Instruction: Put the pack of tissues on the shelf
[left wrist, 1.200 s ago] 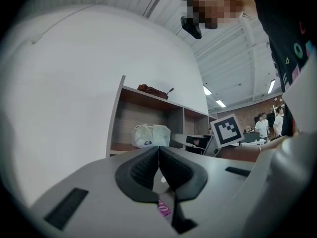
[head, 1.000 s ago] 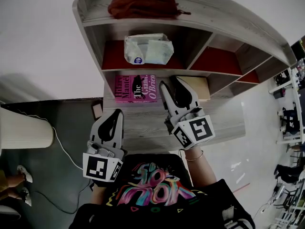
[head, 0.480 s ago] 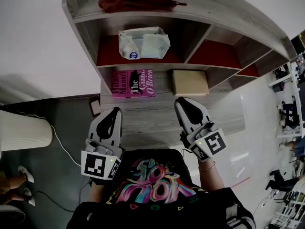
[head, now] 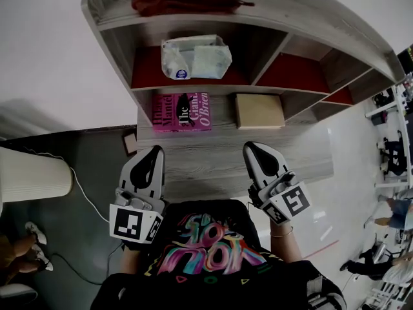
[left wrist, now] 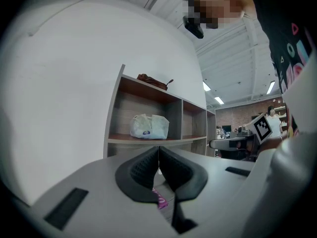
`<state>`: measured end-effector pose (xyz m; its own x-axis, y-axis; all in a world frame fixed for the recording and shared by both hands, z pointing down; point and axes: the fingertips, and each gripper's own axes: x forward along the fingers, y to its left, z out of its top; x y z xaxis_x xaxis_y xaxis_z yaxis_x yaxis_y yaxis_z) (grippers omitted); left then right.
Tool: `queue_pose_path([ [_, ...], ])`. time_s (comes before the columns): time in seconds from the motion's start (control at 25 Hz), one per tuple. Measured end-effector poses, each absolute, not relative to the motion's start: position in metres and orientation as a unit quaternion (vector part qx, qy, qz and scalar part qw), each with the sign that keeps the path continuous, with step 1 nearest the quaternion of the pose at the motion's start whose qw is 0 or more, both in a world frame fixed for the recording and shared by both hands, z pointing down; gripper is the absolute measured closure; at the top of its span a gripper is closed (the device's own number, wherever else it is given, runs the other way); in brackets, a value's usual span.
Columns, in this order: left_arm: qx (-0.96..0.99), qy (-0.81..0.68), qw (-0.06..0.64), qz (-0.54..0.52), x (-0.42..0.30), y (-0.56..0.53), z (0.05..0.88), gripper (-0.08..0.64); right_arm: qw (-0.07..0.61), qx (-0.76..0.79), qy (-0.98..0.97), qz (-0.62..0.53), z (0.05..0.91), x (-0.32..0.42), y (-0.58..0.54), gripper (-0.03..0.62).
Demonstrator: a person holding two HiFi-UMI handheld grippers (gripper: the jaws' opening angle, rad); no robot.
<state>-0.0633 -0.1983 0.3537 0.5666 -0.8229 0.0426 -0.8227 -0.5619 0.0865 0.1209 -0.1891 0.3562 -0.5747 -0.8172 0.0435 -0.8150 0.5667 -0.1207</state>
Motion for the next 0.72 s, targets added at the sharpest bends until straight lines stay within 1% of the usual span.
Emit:
queue_pose_path([
  [0.72, 0.878, -0.477, 0.050, -0.002, -0.071, -0.206, 0.357, 0.535, 0.015, -0.462, 0.884, -0.068, 0.359, 0.118, -0.200, 0.575],
])
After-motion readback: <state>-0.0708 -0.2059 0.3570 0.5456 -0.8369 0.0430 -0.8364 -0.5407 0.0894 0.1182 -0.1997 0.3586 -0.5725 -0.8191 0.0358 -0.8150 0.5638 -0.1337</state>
